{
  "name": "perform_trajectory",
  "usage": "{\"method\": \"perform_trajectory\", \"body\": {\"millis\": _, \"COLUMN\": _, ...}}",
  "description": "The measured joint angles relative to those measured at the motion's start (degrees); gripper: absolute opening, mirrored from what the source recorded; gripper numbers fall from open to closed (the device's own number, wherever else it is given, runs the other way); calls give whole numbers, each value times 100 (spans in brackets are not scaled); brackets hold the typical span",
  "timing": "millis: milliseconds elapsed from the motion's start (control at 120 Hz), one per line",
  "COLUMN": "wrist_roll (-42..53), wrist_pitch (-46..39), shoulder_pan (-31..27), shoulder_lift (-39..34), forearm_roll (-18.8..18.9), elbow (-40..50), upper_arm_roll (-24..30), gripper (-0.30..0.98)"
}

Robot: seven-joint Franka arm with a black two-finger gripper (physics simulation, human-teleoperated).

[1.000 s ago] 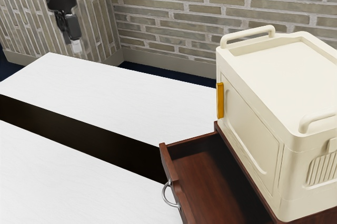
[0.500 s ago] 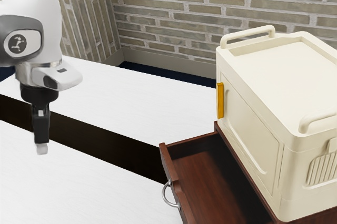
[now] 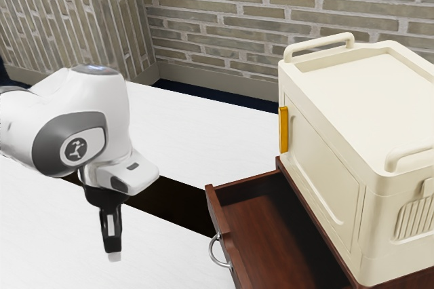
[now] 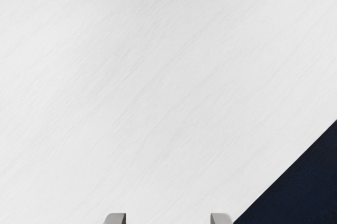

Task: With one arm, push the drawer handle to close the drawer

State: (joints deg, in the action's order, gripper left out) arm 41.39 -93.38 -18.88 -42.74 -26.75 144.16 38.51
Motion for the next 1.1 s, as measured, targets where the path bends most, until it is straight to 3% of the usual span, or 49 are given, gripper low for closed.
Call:
{"method": "perform_trajectory", "body": {"millis": 142, "wrist_roll": -93, "wrist_pitch": -579, "shoulder_pan": -348, "shoulder_lift": 26, "forearm_roll": -648, "elbow": 248, "upper_arm_roll": 684, "gripper": -1}}
{"method": "perform_trajectory", "body": {"millis": 275, "wrist_roll": -103, "wrist_pitch": -1111, "shoulder_pan": -613, "shoulder_lift": 90, "forearm_roll": -918, "elbow": 158, "upper_arm_roll": 1091, "gripper": -6}}
{"method": "perform_trajectory", "body": {"millis": 675, "wrist_roll": 113, "wrist_pitch": -1925, "shoulder_pan": -919, "shoulder_lift": 490, "forearm_roll": -1308, "elbow": -373, "upper_arm_roll": 1891, "gripper": -10}}
{"method": "perform_trajectory", "body": {"millis": 1100, "wrist_roll": 287, "wrist_pitch": -2084, "shoulder_pan": -1794, "shoulder_lift": 748, "forearm_roll": -1466, "elbow": -903, "upper_arm_roll": 2926, "gripper": -10}}
